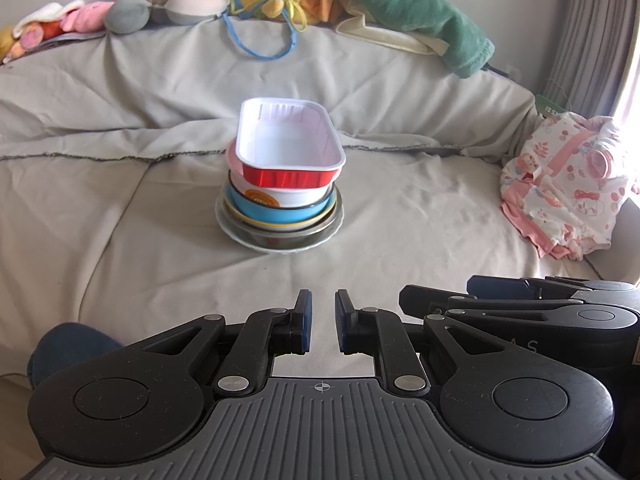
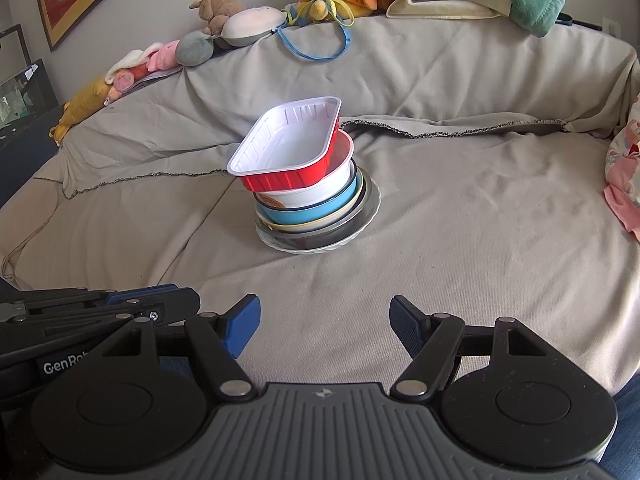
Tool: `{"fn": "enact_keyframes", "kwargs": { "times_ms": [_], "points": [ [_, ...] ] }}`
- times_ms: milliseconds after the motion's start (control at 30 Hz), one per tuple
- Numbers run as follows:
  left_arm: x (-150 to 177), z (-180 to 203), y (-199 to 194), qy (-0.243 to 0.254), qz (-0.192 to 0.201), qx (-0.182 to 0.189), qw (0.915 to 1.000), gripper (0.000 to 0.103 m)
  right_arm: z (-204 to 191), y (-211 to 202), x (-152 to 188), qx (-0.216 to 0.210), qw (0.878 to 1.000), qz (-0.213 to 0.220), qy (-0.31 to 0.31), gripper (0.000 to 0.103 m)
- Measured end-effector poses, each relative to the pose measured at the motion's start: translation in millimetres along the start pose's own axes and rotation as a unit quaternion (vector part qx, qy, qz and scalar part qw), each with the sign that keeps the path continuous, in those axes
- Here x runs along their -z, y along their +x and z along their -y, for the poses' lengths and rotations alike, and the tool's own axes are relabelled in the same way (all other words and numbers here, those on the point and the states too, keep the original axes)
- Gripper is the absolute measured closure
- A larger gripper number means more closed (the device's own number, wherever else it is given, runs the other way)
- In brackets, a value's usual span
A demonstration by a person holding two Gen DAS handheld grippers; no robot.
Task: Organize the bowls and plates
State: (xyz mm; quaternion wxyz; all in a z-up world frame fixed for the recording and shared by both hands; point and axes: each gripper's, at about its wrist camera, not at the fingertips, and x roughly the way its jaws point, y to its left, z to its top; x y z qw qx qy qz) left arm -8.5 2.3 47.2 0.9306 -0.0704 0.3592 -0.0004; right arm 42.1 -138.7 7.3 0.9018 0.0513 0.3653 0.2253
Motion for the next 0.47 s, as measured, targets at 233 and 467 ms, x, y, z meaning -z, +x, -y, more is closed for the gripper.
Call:
{"fn": "enact_keyframes", "kwargs": {
  "times_ms": [233,467],
  "points": [
    [0.3,-0.2,-0.3,0.000,0.000,0.000,1.0000,0.088,-2.1,-1.3,0.4,0.001,1.000,0.001,-0.001,0.031],
    [2.2,-2.0,4.9,-0.003,-0.005,0.000,1.0000,0.088,0.4,-1.6,-0.8,-0.004,1.000,0.004,0.000,0.031]
  ]
}}
